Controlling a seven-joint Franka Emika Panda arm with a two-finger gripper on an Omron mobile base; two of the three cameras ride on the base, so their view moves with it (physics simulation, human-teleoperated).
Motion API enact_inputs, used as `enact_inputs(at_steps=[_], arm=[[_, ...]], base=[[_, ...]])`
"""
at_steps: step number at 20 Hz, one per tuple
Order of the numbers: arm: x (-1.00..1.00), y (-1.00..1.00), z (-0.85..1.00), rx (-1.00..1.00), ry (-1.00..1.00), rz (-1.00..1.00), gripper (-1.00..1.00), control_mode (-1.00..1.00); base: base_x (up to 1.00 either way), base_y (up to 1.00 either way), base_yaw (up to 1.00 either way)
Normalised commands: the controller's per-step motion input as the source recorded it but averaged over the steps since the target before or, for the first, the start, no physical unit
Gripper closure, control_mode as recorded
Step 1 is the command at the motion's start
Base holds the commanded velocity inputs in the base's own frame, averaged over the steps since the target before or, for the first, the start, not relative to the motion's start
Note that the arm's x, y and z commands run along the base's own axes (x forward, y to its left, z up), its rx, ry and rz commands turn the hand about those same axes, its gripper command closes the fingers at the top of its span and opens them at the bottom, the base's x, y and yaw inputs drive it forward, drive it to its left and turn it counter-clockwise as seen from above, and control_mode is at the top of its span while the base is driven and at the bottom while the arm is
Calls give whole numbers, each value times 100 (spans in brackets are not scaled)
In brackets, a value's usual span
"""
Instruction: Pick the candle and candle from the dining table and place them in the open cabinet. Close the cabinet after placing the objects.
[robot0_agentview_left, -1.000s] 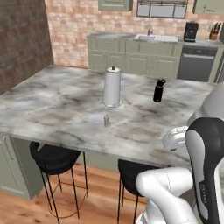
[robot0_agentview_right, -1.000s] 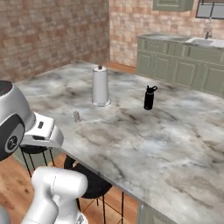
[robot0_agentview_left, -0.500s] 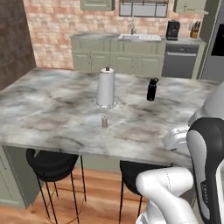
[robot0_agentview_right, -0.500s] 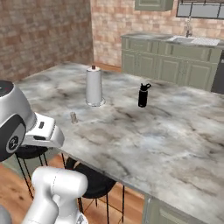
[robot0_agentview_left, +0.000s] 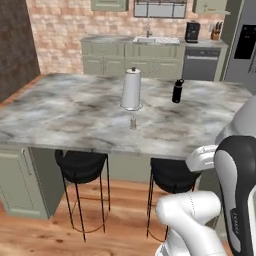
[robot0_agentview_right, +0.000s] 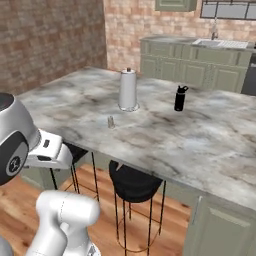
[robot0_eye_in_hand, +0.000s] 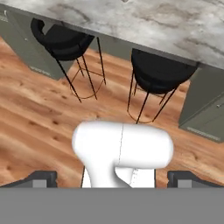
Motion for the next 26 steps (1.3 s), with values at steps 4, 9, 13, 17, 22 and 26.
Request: enact_inputs(at_steps=[4,9,13,17,22,26], arm=[[0,0,0,0,0,0,-100,100],[0,0,0,0,0,0,-100,100],[0,0,0,0,0,0,-100,100],[0,0,0,0,0,0,-100,100],[0,0,0,0,0,0,-100,100],[0,0,0,0,0,0,-100,100]], base=[[27,65,-13],[79,66,-25],[100,22,-39],[95,0,-55],[71,17,-39],[26,24,-6]])
